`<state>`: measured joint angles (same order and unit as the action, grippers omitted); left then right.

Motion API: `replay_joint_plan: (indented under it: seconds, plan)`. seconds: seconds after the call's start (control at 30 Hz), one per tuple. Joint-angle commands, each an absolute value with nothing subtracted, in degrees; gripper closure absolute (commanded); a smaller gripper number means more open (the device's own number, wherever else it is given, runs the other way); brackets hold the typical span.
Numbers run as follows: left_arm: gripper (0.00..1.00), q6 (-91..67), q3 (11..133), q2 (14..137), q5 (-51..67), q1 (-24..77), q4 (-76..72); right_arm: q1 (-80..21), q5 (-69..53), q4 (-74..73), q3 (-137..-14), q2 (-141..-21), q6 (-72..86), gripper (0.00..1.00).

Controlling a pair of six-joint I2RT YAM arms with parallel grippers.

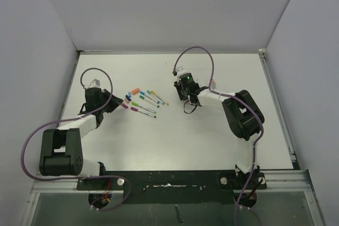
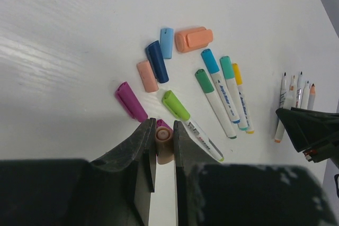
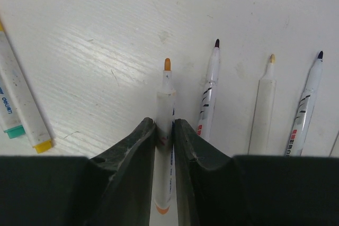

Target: Open the pen caps

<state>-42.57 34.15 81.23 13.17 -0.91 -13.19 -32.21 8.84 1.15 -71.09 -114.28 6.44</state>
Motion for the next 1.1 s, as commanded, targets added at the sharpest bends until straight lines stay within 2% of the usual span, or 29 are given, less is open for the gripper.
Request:
replay_joint_plan:
  seconds: [0.0,0.23,0.43,0.63,0.83,1.07]
  plan:
    - [1.0,-42.5,32.2,81.4,13.0,-1.3,-17.4,-31.6,8.7,2.3,-73.5,-114.2,6.4,0.78]
    - [1.0,-42.9,29.5,80.5,12.0,-1.3,-17.9,-31.4,8.4,2.1,-74.0,-113.5,6.1,0.69]
    - [1.0,-42.9,28.5,81.9,11.5,-1.3,-19.0,-31.7,6.2,3.7,-72.6,-110.5,5.3,0.54]
    - [1.0,-43.2,28.4,84.1,10.9,-1.3,-20.4,-35.3,2.7,5.9,-70.6,-106.7,0.4,0.53]
    - [0.89,-43.8,28.2,86.4,11.2,-1.3,-22.4,-38.0,0.4,4.9,-72.5,-107.2,-0.6,0.53]
    - [0.82,-44.2,28.0,86.5,11.3,-1.3,-23.0,-40.0,0.8,2.7,-77.1,-111.8,-1.9,0.53]
